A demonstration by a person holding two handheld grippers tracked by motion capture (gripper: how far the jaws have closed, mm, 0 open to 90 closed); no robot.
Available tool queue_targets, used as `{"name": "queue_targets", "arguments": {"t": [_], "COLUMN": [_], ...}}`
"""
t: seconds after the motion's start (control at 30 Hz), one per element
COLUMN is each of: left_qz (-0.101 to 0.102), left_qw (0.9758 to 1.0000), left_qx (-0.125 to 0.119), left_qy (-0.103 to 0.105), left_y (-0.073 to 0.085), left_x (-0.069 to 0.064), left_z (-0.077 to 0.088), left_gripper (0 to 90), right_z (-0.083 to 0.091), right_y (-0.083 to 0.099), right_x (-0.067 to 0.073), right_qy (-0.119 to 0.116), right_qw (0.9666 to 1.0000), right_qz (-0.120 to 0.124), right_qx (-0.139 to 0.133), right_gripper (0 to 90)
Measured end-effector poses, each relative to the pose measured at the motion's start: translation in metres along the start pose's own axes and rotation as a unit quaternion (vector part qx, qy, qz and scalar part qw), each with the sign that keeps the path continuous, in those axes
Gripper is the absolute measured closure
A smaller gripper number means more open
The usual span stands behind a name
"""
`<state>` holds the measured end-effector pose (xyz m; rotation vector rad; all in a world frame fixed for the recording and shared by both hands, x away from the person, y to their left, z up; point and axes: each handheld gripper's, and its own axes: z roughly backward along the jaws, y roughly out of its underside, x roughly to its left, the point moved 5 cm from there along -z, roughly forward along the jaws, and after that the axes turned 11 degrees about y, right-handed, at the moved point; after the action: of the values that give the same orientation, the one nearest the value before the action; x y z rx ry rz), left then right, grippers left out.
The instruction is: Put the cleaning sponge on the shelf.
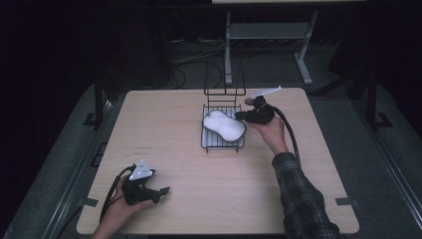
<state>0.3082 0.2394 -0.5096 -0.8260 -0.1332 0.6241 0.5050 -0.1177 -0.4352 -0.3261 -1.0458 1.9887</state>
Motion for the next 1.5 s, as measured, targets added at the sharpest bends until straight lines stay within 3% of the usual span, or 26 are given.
{"name": "queue_targets", "arguments": {"t": [0.37, 0.63, 1.33, 1.5], "left_qz": [0.002, 0.002, 0.001, 0.002], "left_qw": [1.0, 1.0, 1.0, 1.0], "left_qx": [-0.002, -0.002, -0.002, -0.002], "left_qy": [0.0, 0.0, 0.0, 0.0], "left_y": [0.0, 0.0, 0.0, 0.0], "left_x": [0.0, 0.0, 0.0, 0.0], "left_z": [0.0, 0.0, 0.0, 0.0], "left_gripper": [12.9, 12.9, 12.9, 12.9], "right_z": [0.003, -0.003, -0.002, 0.0], "right_y": [0.019, 0.027, 0.028, 0.035], "right_x": [-0.017, -0.016, 0.024, 0.036], "right_qy": [0.03, 0.032, -0.001, -0.019], "right_qw": [0.9993, 0.9989, 0.996, 0.995], "right_qz": [0.0, 0.007, 0.073, 0.086], "right_qx": [0.024, 0.033, 0.05, 0.048], "right_gripper": [89.5, 89.4, 89.4, 89.4]}}
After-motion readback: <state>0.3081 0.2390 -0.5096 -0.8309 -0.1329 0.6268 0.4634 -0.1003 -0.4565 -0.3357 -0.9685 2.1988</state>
